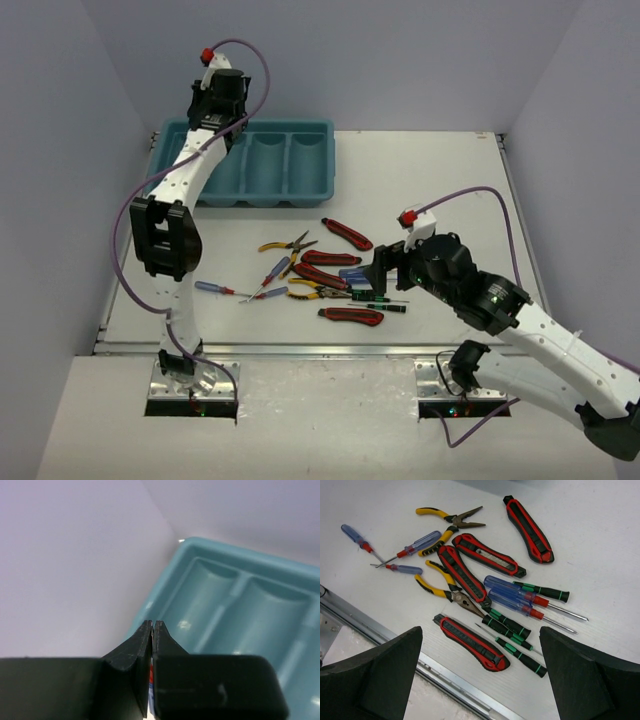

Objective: Sort the tools into containers

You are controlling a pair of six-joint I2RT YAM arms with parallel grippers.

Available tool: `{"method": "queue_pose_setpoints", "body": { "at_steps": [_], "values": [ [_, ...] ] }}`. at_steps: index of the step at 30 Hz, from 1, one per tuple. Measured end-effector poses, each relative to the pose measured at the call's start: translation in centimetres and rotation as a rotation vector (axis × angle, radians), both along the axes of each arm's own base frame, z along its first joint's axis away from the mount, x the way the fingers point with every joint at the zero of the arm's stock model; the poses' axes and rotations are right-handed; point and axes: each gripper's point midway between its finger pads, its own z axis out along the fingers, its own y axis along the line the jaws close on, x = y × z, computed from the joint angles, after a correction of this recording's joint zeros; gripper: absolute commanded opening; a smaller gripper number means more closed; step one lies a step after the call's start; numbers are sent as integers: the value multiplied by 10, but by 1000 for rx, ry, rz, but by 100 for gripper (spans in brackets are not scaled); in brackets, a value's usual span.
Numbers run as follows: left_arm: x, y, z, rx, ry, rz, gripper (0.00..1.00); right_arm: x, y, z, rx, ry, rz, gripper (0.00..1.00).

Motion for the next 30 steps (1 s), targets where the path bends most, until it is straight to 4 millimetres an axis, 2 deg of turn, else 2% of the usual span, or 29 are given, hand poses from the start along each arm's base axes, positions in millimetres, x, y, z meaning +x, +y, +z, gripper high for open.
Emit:
{"method": "queue_pose_setpoints", "body": {
  "at_steps": [5, 9, 17, 20, 24, 28, 30],
  "values": [
    [-2, 41, -28, 103, 73, 82, 0, -1, 2, -5, -14, 18, 12, 99],
    [3, 58, -41, 90, 79, 93, 0, -1, 3, -9, -24, 30, 16, 99],
    [22, 55, -33, 83, -4, 48, 0, 1, 5, -19, -51, 55, 15, 99],
    [33, 56, -41, 77, -28, 31, 0, 1, 5, -22, -58, 62, 15, 99],
    [48, 63, -74, 77, -1, 15, 3, 1, 5, -22, -60, 62, 16, 99],
    [55, 67, -114, 75, 65, 4, 10, 1, 5, -22, -62, 62, 17, 99],
    [57, 68, -130, 74, 90, 1, 29, 2, 6, -24, -67, 67, 17, 99]
  ]
}}
